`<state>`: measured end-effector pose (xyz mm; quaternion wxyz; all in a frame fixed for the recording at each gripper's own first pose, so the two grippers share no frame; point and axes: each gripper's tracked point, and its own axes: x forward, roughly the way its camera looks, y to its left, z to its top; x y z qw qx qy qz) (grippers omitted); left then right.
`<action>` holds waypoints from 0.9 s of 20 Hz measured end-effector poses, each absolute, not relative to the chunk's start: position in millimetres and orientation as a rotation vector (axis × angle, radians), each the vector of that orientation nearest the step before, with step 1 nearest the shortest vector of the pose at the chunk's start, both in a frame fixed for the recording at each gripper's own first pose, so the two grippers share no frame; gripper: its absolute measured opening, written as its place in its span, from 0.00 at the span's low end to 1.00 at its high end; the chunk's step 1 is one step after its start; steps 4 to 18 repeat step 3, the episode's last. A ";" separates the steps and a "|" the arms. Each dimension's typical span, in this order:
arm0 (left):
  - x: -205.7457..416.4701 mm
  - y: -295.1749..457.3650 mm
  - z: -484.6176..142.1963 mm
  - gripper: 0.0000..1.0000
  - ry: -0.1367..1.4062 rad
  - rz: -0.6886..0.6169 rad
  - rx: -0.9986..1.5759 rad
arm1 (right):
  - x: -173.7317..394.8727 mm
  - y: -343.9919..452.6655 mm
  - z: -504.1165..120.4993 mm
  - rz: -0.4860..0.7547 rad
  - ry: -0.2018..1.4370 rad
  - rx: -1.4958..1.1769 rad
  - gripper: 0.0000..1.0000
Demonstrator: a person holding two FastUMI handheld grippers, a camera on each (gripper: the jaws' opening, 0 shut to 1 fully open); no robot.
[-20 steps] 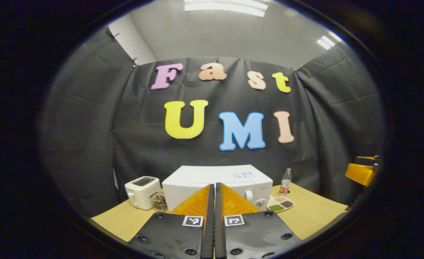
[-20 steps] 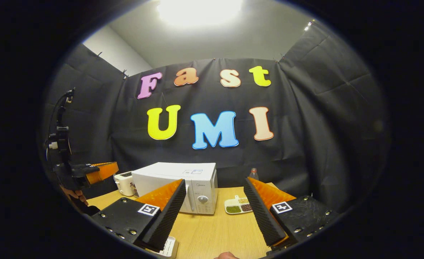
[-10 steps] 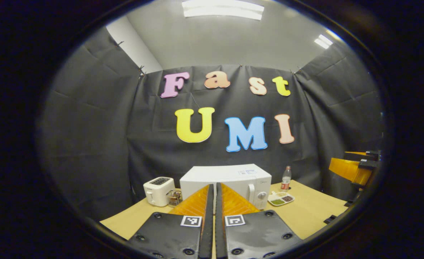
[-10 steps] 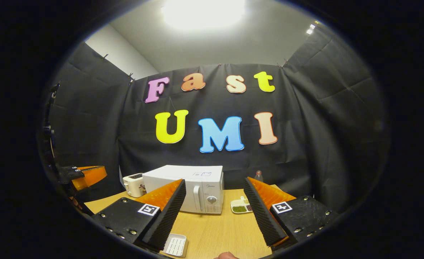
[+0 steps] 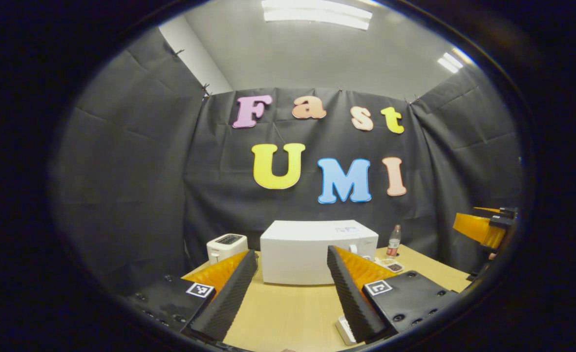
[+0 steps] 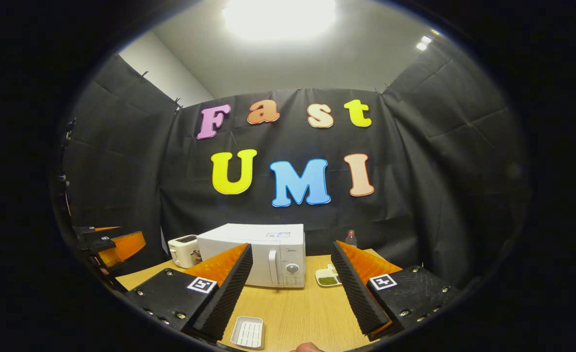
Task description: Open the microwave oven with the left hand, put the food in, and close the microwave oven.
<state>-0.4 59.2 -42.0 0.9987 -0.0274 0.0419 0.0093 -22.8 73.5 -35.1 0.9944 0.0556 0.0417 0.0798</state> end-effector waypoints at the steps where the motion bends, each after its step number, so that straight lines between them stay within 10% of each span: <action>1: -0.3 59.8 -41.3 0.98 0.079 0.017 -0.051 | -22.9 76.1 -34.3 0.159 0.083 0.113 0.98; 18: -1.1 62.9 -38.6 0.96 0.067 0.015 -0.038 | -22.7 81.3 -32.0 0.160 0.078 0.119 0.98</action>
